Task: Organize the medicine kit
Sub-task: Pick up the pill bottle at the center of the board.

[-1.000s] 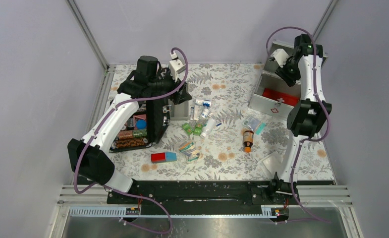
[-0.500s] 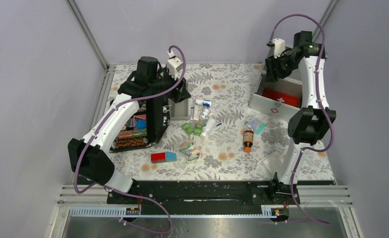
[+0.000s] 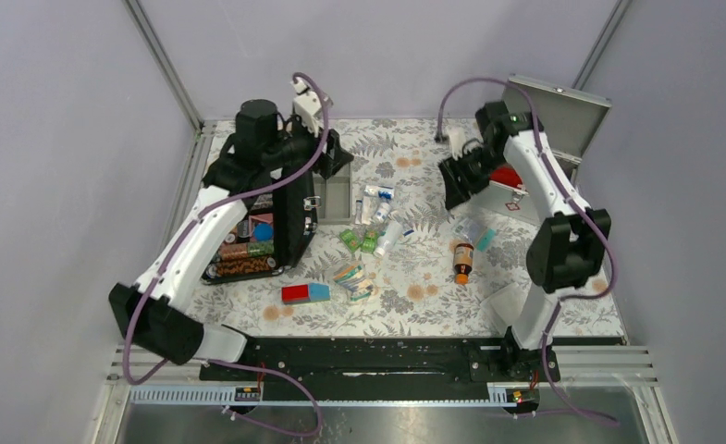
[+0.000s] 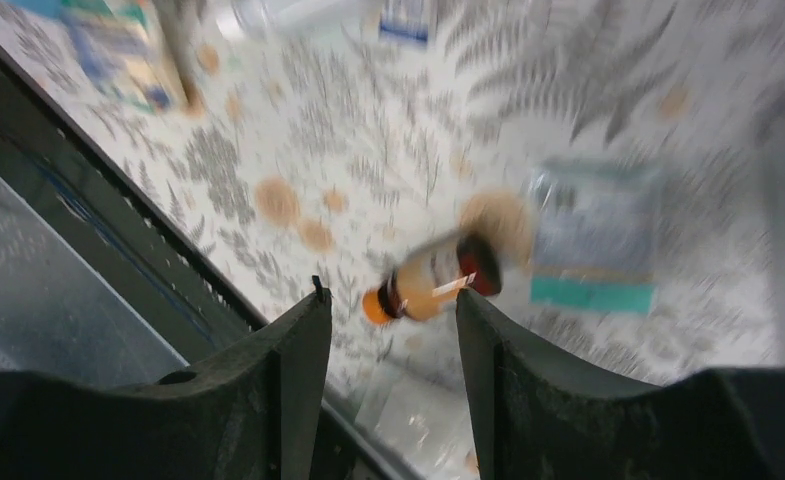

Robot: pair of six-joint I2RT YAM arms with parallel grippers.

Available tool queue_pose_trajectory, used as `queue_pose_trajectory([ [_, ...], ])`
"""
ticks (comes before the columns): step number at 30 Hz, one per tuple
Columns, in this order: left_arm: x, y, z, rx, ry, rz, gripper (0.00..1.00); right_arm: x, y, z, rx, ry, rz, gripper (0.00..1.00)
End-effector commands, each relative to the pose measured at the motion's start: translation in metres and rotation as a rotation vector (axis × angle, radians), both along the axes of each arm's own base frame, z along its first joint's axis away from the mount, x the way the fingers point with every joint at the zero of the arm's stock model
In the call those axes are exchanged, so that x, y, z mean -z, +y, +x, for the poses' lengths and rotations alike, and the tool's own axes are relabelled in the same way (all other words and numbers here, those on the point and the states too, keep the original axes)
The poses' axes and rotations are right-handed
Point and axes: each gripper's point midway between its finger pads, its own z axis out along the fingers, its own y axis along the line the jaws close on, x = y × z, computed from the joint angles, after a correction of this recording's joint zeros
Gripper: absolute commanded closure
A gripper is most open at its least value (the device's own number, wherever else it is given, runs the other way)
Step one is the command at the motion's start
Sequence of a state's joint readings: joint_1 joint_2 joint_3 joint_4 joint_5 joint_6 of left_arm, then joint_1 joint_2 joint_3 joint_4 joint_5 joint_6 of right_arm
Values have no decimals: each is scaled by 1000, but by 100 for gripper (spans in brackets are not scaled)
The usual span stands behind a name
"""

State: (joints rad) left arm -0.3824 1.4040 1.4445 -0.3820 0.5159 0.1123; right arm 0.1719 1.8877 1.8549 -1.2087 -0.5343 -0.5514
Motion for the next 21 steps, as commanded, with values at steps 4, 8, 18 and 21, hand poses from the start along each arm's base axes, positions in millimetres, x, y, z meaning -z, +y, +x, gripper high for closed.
queue_pose_trajectory([
  [4,-96,25,17,-216,-297,-155,26,35,-45,-106,45,127,-162,44],
  [8,-86,21,21,-210,-275,-167,26,52,-54,-131,46,185,-202,44],
  [18,-76,30,27,-287,-231,-162,26,83,-27,-108,516,497,-198,17],
  [21,-75,39,27,-309,-264,-114,26,95,-32,-103,548,523,-245,19],
])
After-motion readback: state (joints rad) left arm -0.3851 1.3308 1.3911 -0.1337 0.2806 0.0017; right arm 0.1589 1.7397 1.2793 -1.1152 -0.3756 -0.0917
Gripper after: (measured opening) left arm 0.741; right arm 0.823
